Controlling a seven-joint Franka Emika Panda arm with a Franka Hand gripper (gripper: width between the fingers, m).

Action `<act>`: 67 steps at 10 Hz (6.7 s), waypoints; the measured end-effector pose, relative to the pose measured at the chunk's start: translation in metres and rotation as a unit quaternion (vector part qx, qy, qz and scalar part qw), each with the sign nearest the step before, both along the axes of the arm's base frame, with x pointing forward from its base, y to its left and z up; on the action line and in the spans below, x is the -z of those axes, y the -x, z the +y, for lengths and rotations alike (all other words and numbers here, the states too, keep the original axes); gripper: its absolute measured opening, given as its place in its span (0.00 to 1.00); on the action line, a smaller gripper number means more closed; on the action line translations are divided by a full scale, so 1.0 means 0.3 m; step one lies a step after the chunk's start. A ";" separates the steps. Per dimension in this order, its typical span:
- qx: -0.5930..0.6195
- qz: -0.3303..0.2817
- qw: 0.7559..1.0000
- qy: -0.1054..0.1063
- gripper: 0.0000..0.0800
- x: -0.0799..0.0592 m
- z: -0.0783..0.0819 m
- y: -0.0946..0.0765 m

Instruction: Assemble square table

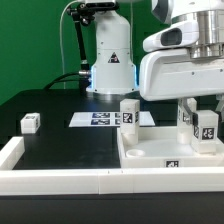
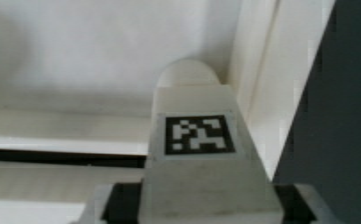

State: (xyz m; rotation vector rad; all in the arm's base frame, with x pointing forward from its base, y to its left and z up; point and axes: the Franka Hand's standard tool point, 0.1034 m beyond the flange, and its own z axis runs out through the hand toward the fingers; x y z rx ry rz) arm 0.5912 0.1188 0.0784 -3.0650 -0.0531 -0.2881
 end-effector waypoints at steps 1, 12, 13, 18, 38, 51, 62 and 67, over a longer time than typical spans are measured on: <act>0.044 0.002 0.999 -0.009 0.36 0.000 -0.001 0.000; 0.596 0.024 0.793 -0.126 0.37 0.005 -0.006 0.016; 0.610 0.026 0.781 -0.130 0.38 0.005 -0.003 0.017; 0.480 0.021 0.871 -0.103 0.79 0.001 0.002 0.012; 0.034 0.004 0.999 0.016 0.36 0.004 0.012 0.009; 0.640 0.036 0.760 -0.109 0.37 0.007 -0.005 0.021; 0.289 0.023 0.956 -0.042 0.81 0.000 0.008 0.015; 0.057 0.022 0.998 0.017 0.81 0.002 0.011 0.027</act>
Offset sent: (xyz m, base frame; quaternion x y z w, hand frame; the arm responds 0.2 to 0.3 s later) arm -0.0085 -0.0010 -0.0023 -0.0167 0.0050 0.2913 0.9565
